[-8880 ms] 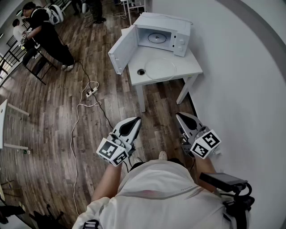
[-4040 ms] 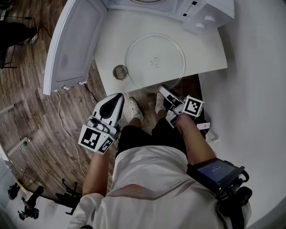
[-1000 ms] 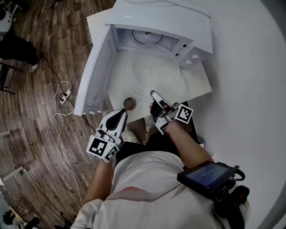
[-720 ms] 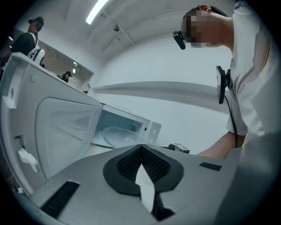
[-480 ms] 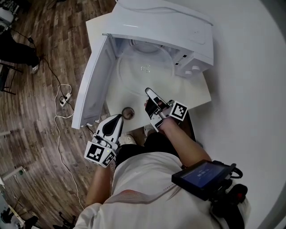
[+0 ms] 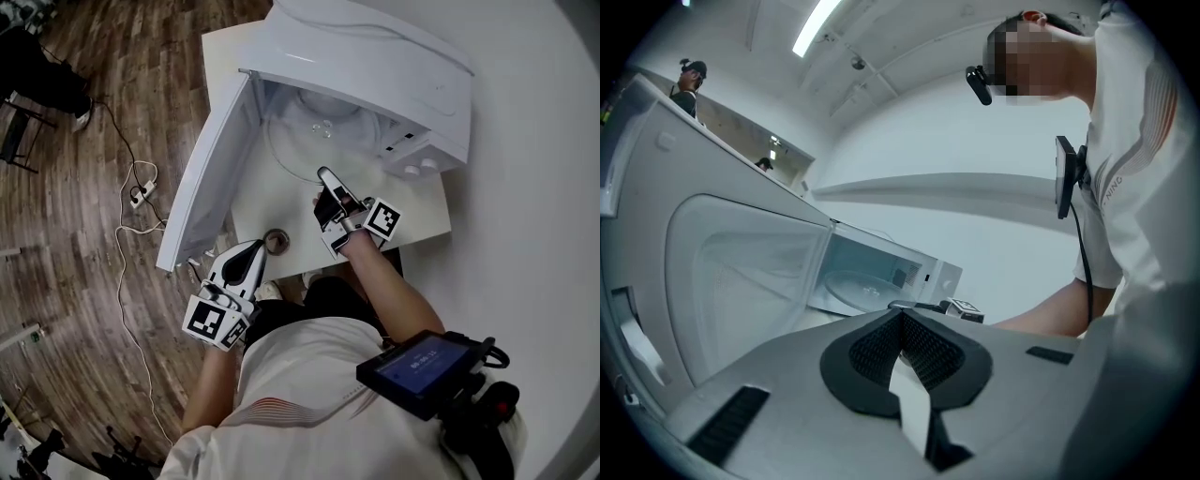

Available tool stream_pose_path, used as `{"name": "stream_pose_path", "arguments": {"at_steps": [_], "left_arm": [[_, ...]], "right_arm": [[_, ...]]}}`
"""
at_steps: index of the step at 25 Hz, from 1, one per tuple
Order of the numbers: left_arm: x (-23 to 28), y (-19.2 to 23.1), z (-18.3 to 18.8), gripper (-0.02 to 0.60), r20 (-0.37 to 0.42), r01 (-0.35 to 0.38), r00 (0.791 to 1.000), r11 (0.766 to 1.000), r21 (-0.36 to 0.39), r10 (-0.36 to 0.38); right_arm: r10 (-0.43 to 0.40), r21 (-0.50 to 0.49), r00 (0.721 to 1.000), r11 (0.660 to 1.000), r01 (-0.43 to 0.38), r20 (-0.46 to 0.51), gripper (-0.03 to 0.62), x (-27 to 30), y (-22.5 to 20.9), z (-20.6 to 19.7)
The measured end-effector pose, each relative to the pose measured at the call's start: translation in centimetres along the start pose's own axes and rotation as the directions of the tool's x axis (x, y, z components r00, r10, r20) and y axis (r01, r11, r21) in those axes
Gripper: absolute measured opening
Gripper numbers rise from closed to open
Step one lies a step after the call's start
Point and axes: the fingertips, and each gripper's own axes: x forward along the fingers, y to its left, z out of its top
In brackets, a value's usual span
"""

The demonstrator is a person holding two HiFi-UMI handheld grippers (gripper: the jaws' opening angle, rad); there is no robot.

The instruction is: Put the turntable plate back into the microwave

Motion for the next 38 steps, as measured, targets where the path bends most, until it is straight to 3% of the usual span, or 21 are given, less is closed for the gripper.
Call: {"name": "stream_pose_path", "arguments": {"at_steps": [22,38], "left_arm": [[0.8,1.2,-0.6,0.011,0.026,-0.057,0.998,0.998,-0.041,0.058],[0.0,1.3,-0.3,0.011,0.048,-0.054,0.997,0.997,-0.052,0.057]], "right_arm": [[-0.058,0.034,0.989,0.998,0.054,0.133,0.051,7.3,-3.3,6.8],[-0.183,0.118,0.964,0.980,0.163,0.193,0.057,9.3,-4.8,8.5]]}}
